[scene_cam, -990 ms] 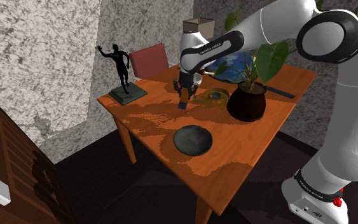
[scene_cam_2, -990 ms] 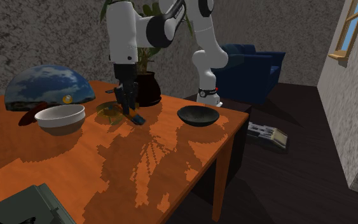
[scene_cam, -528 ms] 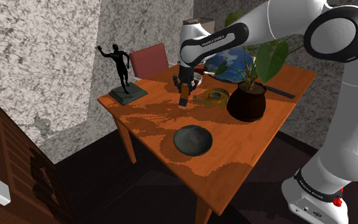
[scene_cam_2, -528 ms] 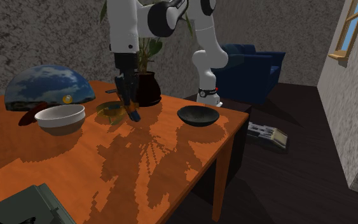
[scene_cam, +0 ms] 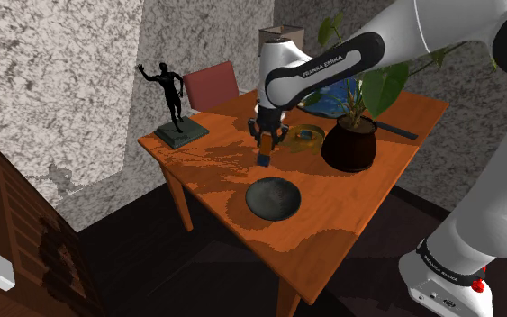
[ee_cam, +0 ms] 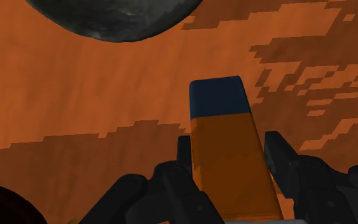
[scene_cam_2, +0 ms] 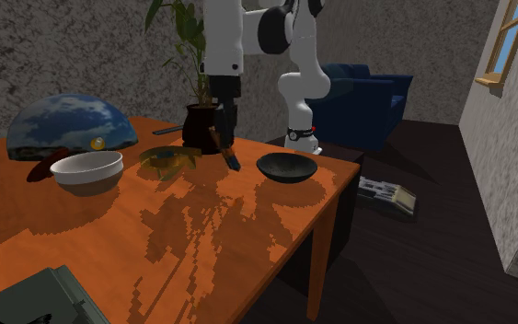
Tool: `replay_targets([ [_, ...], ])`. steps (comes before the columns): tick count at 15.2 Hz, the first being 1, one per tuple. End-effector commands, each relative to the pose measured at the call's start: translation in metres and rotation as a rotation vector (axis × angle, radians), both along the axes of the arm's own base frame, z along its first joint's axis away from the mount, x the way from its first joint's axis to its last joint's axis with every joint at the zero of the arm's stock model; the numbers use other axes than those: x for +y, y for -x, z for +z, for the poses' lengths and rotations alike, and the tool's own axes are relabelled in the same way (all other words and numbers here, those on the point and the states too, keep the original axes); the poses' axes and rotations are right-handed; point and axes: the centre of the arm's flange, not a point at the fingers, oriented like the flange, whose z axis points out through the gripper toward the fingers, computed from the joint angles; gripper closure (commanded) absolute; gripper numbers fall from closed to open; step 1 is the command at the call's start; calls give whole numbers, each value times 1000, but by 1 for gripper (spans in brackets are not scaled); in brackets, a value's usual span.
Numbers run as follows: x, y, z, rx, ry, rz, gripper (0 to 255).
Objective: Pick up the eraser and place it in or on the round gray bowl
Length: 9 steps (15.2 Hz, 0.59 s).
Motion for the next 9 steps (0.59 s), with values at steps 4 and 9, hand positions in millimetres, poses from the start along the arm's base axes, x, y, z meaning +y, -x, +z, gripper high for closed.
replay_targets([
  [4, 37, 54, 2, 0, 1, -1, 255],
  [9, 74, 109, 3, 0, 1, -1, 255],
])
